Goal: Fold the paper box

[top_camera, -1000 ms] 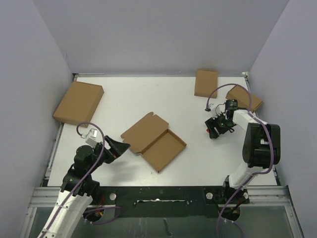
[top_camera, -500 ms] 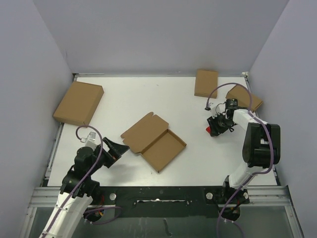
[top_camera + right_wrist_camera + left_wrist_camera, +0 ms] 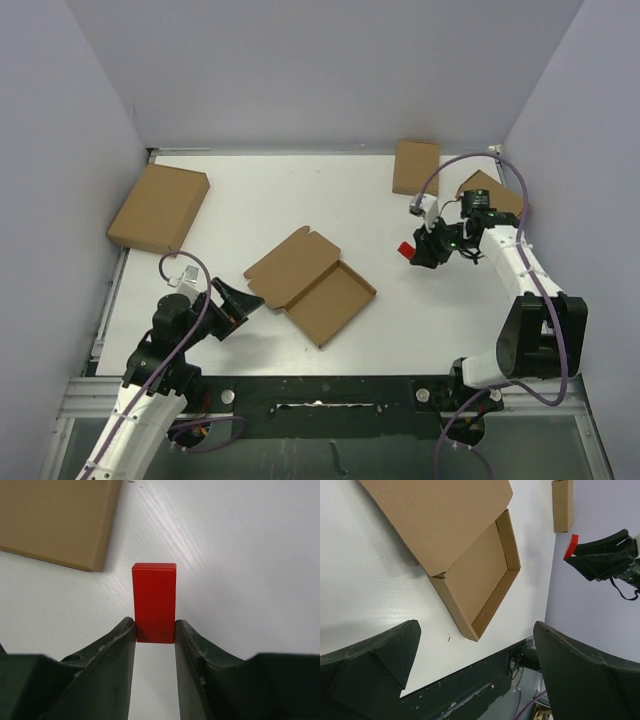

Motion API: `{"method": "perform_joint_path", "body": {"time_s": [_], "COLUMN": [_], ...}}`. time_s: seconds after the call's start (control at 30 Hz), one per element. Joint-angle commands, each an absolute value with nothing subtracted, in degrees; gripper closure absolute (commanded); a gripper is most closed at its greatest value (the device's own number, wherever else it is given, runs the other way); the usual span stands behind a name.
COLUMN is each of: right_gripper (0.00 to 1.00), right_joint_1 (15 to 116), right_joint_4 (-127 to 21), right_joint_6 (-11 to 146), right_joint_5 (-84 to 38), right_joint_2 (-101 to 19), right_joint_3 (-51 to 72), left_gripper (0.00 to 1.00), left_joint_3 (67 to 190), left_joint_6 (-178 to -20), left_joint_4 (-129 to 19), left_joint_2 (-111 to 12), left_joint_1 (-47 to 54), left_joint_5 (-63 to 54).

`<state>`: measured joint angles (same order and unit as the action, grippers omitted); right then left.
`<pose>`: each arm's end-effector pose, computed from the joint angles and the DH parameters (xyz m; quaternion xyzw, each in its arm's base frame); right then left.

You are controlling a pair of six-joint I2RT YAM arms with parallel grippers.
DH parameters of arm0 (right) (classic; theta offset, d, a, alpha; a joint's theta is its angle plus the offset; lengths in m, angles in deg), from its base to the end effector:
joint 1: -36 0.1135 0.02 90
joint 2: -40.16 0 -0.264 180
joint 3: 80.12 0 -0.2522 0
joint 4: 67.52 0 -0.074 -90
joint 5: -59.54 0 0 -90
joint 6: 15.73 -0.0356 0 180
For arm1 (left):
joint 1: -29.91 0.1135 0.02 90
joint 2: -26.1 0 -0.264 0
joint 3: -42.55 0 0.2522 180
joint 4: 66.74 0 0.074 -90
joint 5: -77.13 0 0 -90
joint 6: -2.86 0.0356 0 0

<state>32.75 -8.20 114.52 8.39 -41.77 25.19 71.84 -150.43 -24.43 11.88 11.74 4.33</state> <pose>0.2744 0.0068 0.2498 -0.3571 0.8543 0.2315 0.2986 0.0952 -0.0423 0.1945 -0.2519 0.8094 -0.4327 0.3069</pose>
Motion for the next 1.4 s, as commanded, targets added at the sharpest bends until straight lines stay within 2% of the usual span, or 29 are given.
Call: {"method": "perform_joint_path", "body": {"time_s": [0.0,0.23,0.43,0.6,0.63,0.73,0.87,0.93,1.0,1.2,1.37], "right_gripper": [1.0,0.99,0.98,0.95,0.92,0.7,0.37,0.29,0.25,0.25,0.22], "right_joint_1": [42.3,64.09,73.77,75.86,75.82,75.98,75.87,75.17,72.97,63.16,55.07], "right_joint_4": [-4.23,-13.0,-12.96,-14.37,-14.29,-13.16,-13.01,-13.04,-12.3,-11.77,-21.29], "right_joint_6": [120.48,124.83,127.65,123.96,123.78,123.14,121.93,120.94,119.46,115.79,105.21], "right_joint_5": [13.72,9.31,0.54,-6.48,-7.31,-8.08,-7.98,-5.7,-0.41,19.03,34.86], "right_joint_2": [-39.78,-45.77,-54.04,-58.14,-58.33,-58.77,-58.13,-56.84,-55.38,-49.72,-44.14], "right_joint_3": [23.12,24.03,19.23,17.64,17.58,16.65,16.51,16.72,16.34,16.71,22.93], "left_gripper": [0.02,0.09,0.15,0.2,0.21,0.22,0.25,0.26,0.29,0.4,0.51], "left_joint_3": [74.44,67.23,67.42,68.72,68.86,69.31,68.59,67.51,67.22,67.92,68.18], "left_joint_6": [-148.25,-146.34,-146.24,-146.48,-146.61,-147.26,-149.02,-150.27,-151.08,-152.16,-155.11], "left_joint_4": [-26.45,-41.09,-44.3,-43.32,-43.51,-44.1,-46.95,-49.22,-50.76,-51.66,-54.41], "left_joint_2": [11.83,13.03,9.04,2.11,0.82,-2.4,-4.5,-4.8,-5.47,-9.68,-14.76], "left_joint_1": [12.02,12.23,12.28,12.32,12.33,12.39,12.37,12.39,12.35,12.38,12.3], "left_joint_5": [5.16,3.35,2.05,1.47,1.32,0.61,-0.4,-0.9,-1.84,-4.19,-5.92]}}
